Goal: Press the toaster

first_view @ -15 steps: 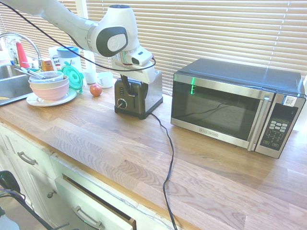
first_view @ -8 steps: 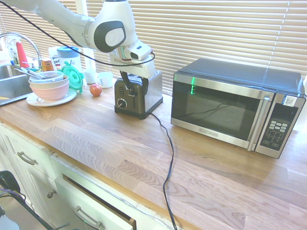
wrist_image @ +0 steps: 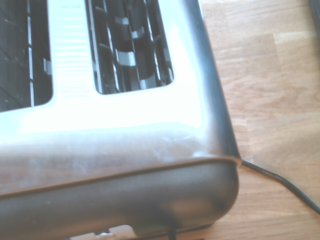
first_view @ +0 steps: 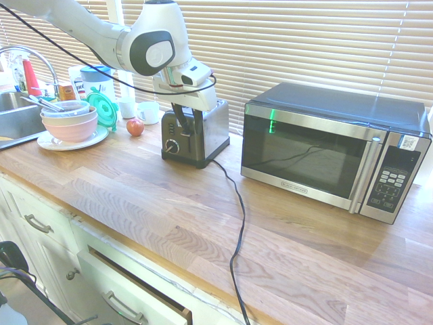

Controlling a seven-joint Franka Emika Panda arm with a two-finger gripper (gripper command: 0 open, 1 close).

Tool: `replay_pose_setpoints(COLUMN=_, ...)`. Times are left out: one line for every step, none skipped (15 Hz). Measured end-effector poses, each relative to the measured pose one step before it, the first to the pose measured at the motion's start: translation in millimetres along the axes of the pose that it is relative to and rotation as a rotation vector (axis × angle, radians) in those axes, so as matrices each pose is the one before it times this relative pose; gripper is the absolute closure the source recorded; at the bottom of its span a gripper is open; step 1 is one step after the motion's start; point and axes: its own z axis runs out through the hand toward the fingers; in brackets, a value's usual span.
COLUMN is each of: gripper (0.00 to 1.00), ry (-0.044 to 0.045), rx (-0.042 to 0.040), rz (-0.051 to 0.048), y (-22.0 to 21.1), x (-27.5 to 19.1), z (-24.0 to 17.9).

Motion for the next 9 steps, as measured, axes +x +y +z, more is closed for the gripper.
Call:
replay_pose_setpoints(gripper=1.0, ry=0.00579, rx=0.00296, rz=-0.00709, y=-1.79, x=-1.38, z=-3.69)
replay_pose_setpoints(gripper=1.0, ry=0.00609, rx=0.00345, rz=-0.00698, y=-1.58, x=-1.99, z=-4.54)
replay_pose_setpoints(gripper=1.0, ry=0.00545, rx=0.00358, rz=-0.00533, y=-1.98, x=-3.02, z=-4.44)
replay_pose_setpoints(gripper=1.0, ry=0.00349, rx=0.00246, rz=-0.00323, y=-2.26, x=-3.47, z=-3.64)
replay_pose_setpoints(gripper=1.0, ry=0.00189, rx=0.00102, rz=-0.00256, y=-2.0, x=-2.56, z=-2.79)
replay_pose_setpoints(gripper=1.0, ry=-0.00205, rx=-0.00096, rz=-0.00261, y=-2.04, x=-2.26, z=-0.85)
replay_pose_setpoints(gripper=1.0, ry=-0.00377, rx=-0.00237, rz=-0.00203, y=-1.46, x=-1.96, z=0.37)
replay_pose_setpoints(gripper=1.0, ry=-0.00245, rx=-0.00168, rz=-0.00146, y=-1.0, x=-1.32, z=0.29)
replay_pose_setpoints(gripper=1.0, ry=-0.00111, rx=-0.00072, rz=-0.0008, y=-0.55, x=-0.67, z=0.3)
